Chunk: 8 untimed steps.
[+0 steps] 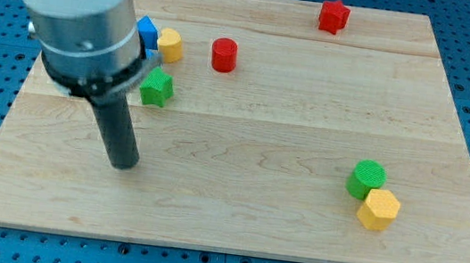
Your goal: Separate the green star and blue cube on the board
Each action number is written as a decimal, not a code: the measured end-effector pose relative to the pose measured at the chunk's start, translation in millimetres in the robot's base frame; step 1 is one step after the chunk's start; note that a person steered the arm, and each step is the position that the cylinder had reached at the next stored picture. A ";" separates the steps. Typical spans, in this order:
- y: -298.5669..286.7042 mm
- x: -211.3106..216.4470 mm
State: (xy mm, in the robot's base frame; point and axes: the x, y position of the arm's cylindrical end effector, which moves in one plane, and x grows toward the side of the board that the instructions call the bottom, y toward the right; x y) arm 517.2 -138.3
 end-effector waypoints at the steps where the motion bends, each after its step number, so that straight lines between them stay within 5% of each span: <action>1: -75.6 -28.0; 3: -92.8 -145.0; 4: -41.4 -162.7; 6: 63.2 -62.1; 7: 55.3 -58.2; 8: 133.6 -43.5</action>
State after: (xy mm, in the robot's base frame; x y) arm 473.7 -4.8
